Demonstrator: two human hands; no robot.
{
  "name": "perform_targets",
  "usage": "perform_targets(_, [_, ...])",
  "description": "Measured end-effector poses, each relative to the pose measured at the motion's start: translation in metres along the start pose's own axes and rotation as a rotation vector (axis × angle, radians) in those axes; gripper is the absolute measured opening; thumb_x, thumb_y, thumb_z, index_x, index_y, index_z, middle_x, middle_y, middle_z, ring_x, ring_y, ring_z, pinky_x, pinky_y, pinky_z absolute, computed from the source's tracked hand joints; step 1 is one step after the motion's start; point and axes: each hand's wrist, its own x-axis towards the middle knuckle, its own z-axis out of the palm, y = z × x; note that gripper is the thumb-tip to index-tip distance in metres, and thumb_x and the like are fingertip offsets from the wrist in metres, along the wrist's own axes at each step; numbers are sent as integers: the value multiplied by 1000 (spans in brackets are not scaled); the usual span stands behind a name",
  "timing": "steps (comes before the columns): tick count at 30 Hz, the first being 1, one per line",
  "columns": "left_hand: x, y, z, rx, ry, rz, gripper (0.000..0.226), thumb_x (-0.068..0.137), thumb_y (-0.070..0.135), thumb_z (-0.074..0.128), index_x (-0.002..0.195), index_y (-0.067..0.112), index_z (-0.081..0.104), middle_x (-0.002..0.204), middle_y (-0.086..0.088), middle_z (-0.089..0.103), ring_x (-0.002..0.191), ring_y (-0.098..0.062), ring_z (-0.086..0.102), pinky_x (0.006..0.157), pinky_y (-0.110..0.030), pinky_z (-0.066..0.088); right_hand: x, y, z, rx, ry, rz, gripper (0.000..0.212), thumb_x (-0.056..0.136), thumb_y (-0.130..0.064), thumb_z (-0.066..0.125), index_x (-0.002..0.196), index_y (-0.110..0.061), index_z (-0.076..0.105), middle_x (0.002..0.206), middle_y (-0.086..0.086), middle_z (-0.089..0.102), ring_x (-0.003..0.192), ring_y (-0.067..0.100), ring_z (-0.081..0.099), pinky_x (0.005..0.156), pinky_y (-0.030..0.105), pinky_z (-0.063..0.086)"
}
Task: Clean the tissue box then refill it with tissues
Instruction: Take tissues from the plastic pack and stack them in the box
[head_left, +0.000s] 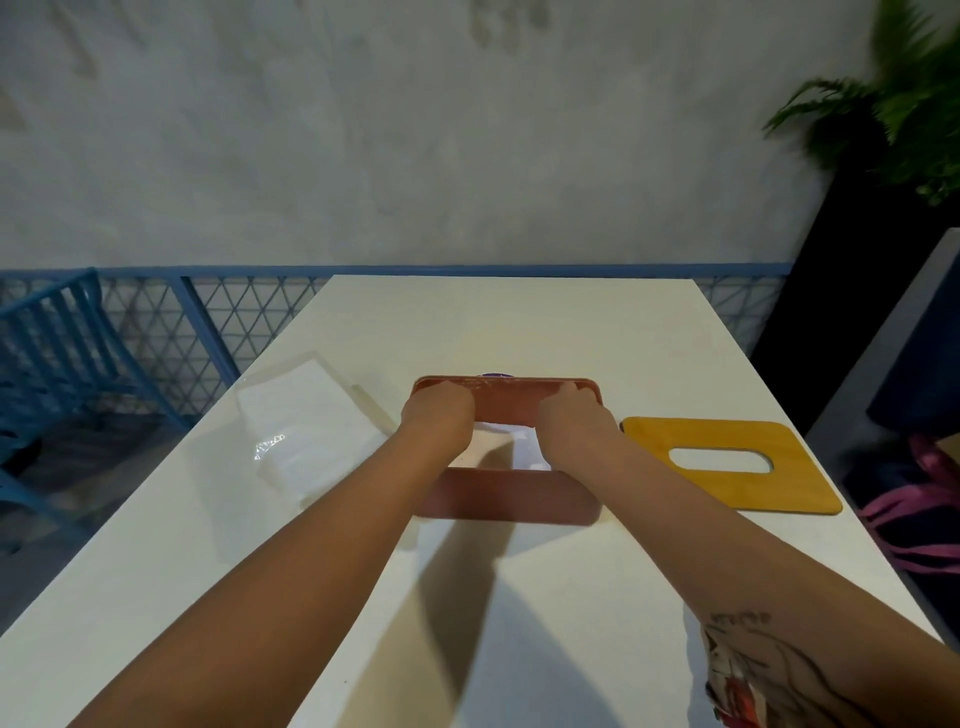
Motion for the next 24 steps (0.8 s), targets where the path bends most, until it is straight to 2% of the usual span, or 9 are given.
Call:
perform_targets(2, [-3, 0, -4, -36, 30, -11, 27, 86, -2, 51, 110, 5, 61, 116, -10, 60, 108, -28, 58, 82, -31, 46, -1, 1, -2, 3, 10, -12, 31, 92, -5, 43, 120, -8, 55, 126, 12, 51, 120, 25, 45, 97, 29, 41])
perform_targets(4, [-7, -1, -6, -44, 82, 28, 23, 85, -2, 49, 103, 4, 62, 108, -11, 61, 102, -28, 59, 75, -30, 45, -3, 3, -5, 62, 23, 2, 31, 91, -4, 43, 119, -8, 55, 125, 11, 51, 119, 25, 46, 96, 28, 42])
perform_targets(6, [-11, -4, -7, -65, 140, 63, 16, 84, 0, 50, 95, 3, 61, 94, -10, 61, 88, -26, 58, 66, -29, 41, -6, 6, -6, 161, 39, 33, 29, 89, -5, 46, 116, -6, 56, 122, 11, 49, 116, 26, 48, 88, 27, 42])
perform_targets(8, [-16, -8, -8, -137, 191, 58, 18, 83, 3, 49, 93, 5, 64, 88, -7, 62, 79, -24, 59, 62, -29, 43, -8, 8, -8, 238, 75, 57, 26, 89, -10, 50, 113, -6, 57, 119, 10, 48, 111, 28, 51, 77, 29, 41])
perform_targets(12, [-34, -17, -16, -303, 310, 29, 18, 86, 11, 53, 99, 10, 66, 100, -7, 66, 91, -25, 61, 74, -31, 48, -17, 4, -14, 297, 196, -7, 24, 88, -13, 50, 108, -9, 63, 111, 9, 54, 101, 28, 57, 75, 29, 41])
perform_targets(14, [-45, -25, -18, -363, 378, 4, 19, 88, 14, 54, 103, 12, 66, 104, -6, 67, 94, -24, 61, 76, -29, 46, -23, -2, -17, 327, 256, -58, 25, 89, -15, 49, 107, -11, 66, 109, 9, 55, 99, 27, 58, 79, 30, 44])
perform_targets(18, [-69, -48, -12, -490, 541, -82, 20, 89, 15, 56, 106, 13, 66, 107, -5, 68, 94, -21, 62, 79, -29, 48, -35, -21, -17, 445, 341, -165, 21, 90, -13, 49, 99, -10, 68, 105, 10, 58, 95, 27, 60, 76, 31, 47])
perform_targets(21, [-90, -68, 0, -519, 650, -175, 22, 91, 13, 54, 111, 13, 65, 112, -4, 65, 97, -20, 61, 80, -26, 45, -42, -42, -12, 510, 398, -251, 18, 89, -14, 51, 94, -14, 68, 104, 7, 58, 98, 25, 57, 79, 31, 45])
perform_targets(24, [-107, -88, 16, -516, 672, -248, 25, 90, 12, 55, 114, 14, 63, 115, -4, 63, 97, -19, 61, 76, -24, 43, -45, -62, -7, 514, 410, -326, 19, 88, -12, 51, 96, -15, 68, 106, 5, 59, 106, 23, 53, 83, 29, 42])
